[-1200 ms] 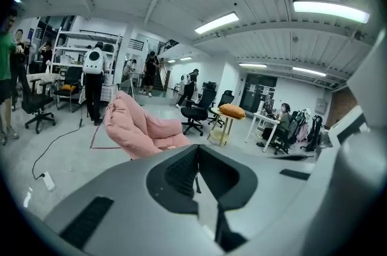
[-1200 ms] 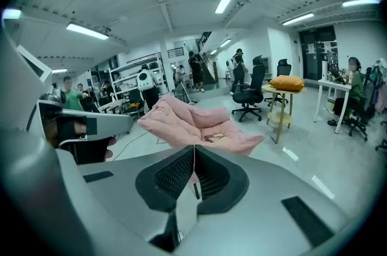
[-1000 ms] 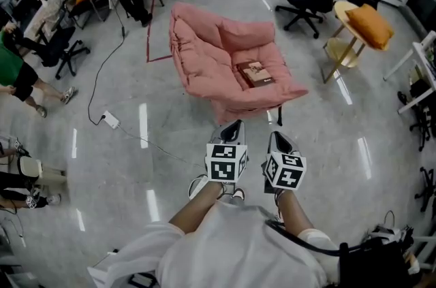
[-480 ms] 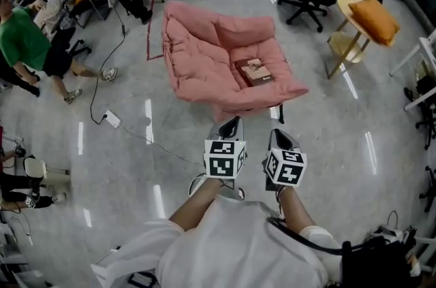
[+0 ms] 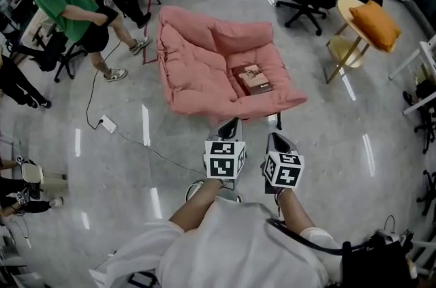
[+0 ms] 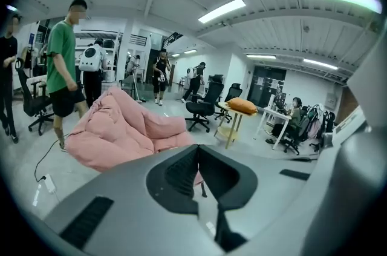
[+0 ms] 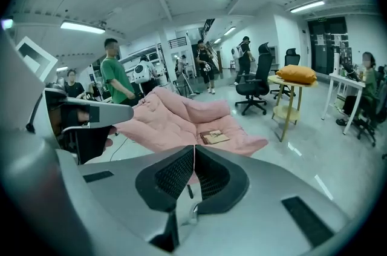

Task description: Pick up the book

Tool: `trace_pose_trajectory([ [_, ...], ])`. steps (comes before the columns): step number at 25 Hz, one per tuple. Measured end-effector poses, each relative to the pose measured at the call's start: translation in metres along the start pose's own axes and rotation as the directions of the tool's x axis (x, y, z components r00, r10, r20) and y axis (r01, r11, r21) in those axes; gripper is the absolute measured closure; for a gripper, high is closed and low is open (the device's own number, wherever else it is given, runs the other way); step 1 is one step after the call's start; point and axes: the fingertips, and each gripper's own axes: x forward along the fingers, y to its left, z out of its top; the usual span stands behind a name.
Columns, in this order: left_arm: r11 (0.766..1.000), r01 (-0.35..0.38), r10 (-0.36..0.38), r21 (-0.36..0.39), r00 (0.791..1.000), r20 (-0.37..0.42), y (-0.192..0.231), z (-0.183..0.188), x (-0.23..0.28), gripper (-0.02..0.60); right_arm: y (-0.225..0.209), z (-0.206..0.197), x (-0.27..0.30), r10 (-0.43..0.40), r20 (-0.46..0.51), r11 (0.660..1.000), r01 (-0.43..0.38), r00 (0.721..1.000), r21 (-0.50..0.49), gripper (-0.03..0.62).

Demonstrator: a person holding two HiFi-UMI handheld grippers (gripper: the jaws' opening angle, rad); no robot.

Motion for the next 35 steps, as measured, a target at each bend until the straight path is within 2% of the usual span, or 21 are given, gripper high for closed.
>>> trace_pose_trajectory([
  [17,1.0,0.015,-0.015,-0.005,1.0,0.022,0.048,0.09,0.119,0.572,-0.029,0.102,0.109,-0.025,0.001,0.999,0.025,1.0,-0.033,0.563],
  [29,1.0,0.022,-0.022,0.002,1.0,0.006,0.08,0.132,0.186,0.572,-0.043,0.151,0.175,-0.03,-0.015,0.999,0.029,0.999,-0.015,0.563],
  [35,1.0,0.025,-0.025,-0.012,0.999,-0.026,0.093,0.132,0.212,0.572,-0.047,0.156,0.2,-0.027,-0.046,1.0,0.027,0.999,-0.01,0.563],
])
